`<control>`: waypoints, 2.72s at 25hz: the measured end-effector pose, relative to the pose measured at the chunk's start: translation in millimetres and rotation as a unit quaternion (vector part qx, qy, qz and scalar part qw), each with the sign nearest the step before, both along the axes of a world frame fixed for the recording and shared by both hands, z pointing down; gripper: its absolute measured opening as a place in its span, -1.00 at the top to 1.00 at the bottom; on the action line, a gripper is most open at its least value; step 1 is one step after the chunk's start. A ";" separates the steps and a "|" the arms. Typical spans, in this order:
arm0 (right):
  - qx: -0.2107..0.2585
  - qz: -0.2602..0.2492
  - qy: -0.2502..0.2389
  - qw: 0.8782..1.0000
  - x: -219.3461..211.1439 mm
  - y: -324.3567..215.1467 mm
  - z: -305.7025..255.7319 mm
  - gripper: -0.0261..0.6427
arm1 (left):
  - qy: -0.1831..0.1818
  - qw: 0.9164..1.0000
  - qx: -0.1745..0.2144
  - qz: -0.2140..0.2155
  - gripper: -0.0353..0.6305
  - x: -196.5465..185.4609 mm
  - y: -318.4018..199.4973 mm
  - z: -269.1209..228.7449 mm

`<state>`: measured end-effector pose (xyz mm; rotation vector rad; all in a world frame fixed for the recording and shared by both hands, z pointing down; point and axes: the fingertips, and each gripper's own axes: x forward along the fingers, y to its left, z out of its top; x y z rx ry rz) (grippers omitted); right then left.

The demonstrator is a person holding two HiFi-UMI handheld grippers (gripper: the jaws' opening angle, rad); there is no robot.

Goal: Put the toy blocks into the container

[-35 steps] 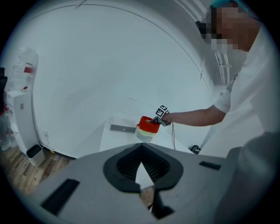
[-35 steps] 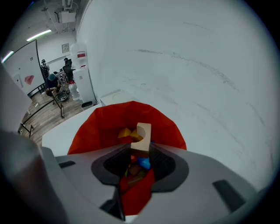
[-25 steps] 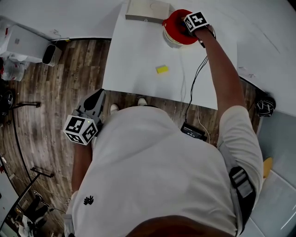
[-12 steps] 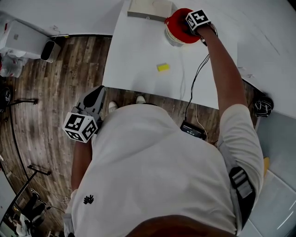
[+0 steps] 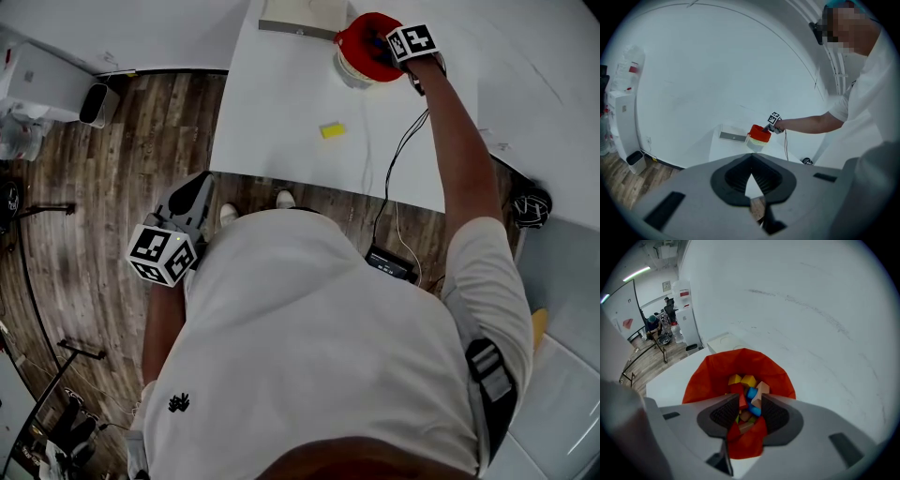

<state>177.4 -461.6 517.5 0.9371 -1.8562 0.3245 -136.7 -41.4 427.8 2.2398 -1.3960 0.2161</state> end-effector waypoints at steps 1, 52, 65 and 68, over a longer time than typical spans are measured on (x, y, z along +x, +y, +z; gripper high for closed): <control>0.006 0.000 -0.004 1.000 -1.1 3.2 -4.0 0.48 | 0.001 1.000 0.001 0.003 0.88 -1.1 0.6 -0.8; 0.071 0.051 -0.191 0.978 -93.9 297.7 -8.2 0.47 | 0.008 0.988 0.000 0.152 0.88 -63.7 32.8 1.9; 0.026 0.082 -0.154 0.984 -72.7 298.2 77.8 0.21 | 0.000 0.990 -0.006 0.139 0.88 -51.1 24.2 -0.4; 0.014 0.089 -0.152 0.984 -66.7 290.1 96.9 0.18 | -0.003 0.991 -0.007 0.135 0.88 -45.5 22.1 -1.1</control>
